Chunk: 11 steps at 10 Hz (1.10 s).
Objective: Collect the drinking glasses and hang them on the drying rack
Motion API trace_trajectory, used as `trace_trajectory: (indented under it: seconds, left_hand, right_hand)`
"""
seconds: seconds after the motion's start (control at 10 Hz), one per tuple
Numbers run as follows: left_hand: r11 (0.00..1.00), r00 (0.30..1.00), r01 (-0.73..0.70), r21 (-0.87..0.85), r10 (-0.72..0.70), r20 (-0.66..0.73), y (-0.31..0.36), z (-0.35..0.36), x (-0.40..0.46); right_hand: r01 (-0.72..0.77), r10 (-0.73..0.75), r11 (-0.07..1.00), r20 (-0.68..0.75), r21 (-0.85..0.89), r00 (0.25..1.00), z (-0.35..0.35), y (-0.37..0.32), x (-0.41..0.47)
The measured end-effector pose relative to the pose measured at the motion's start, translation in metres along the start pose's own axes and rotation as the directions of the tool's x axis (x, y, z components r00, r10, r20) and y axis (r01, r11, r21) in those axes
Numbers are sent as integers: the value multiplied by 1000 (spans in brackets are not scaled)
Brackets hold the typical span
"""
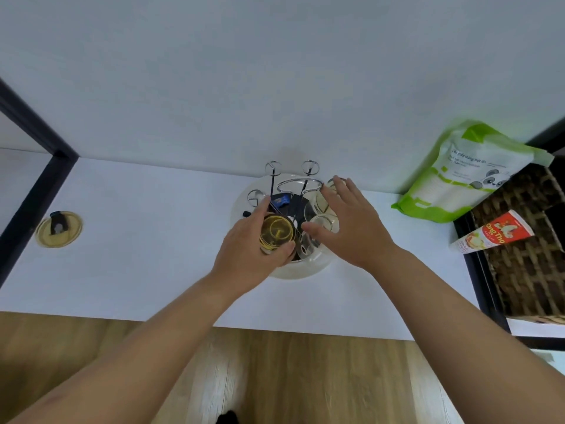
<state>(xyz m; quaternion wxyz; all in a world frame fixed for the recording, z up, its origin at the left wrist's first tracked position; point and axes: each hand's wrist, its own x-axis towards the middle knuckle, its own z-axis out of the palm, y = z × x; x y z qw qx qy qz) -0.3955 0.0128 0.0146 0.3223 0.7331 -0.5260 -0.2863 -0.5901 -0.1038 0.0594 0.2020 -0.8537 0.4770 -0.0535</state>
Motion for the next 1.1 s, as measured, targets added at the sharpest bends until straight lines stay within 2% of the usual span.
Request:
trace_trajectory:
  seconds: [0.2,0.4,0.5,0.6,0.7,1.1]
  left_hand:
    - [997,997,-57,58,55,49,-14,-19,8]
    - [996,997,-57,69,54,46,-16,-29,19]
    - [990,998,-61,126,56,40,-14,-30,23]
    - [960,995,-95,262,88,37,-12,-32,27]
    - [947,994,-106,305,103,26,-12,-34,26]
    - [965,996,-51,257,29,85,2,-42,9]
  right_hand:
    - [8,-9,999,-15,-36,1000,13,-2,-25]
    - [-18,15,999,-77,-42,997,29,-11,-41]
    - [-39,37,999,-86,-22,996,34,-16,-44]
    - [-59,58,998,-102,1,993,39,-21,-46]
    - [-86,87,996,-109,17,990,43,-26,-48]
    - [-117,118,993,-39,34,992,8,-27,-55]
